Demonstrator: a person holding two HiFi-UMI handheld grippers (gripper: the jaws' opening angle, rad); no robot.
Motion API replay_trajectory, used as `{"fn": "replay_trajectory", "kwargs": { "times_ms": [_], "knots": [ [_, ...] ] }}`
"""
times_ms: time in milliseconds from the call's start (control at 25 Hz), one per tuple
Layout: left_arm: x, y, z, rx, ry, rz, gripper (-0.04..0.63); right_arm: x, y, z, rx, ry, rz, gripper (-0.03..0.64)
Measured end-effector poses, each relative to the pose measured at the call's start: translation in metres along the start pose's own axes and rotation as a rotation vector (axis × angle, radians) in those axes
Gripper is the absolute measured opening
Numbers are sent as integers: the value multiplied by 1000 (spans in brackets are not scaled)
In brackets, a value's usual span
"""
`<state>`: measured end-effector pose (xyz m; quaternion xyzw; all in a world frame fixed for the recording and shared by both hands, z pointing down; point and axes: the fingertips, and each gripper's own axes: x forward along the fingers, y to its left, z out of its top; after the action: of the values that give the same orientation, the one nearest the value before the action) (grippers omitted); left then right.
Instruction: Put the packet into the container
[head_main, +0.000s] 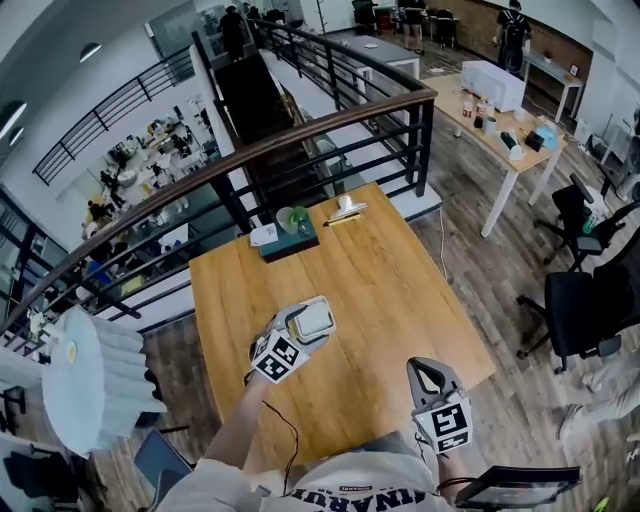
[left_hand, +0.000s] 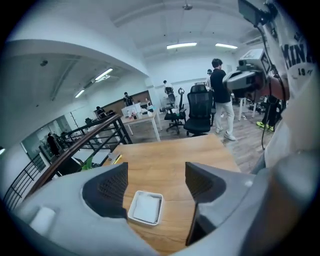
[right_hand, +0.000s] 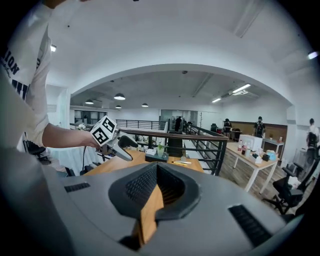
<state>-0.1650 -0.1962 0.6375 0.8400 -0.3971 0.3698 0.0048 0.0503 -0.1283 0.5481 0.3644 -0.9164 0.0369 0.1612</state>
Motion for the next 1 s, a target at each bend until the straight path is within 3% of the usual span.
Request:
{"fn": "replay_trajectory", "kwargs": {
  "times_ms": [360,720,1000],
  "knots": [
    [-112,-33,44,-97,-236,198,343,42,56,31,-104,-44,186,8],
    [-197,-62,46,-219,-405,398,293,57,121,63,-162,-111,370,8],
    [-252,-63,44,-311,-519,575,176,54,147,85,-195,-140,436,8]
  ]
}}
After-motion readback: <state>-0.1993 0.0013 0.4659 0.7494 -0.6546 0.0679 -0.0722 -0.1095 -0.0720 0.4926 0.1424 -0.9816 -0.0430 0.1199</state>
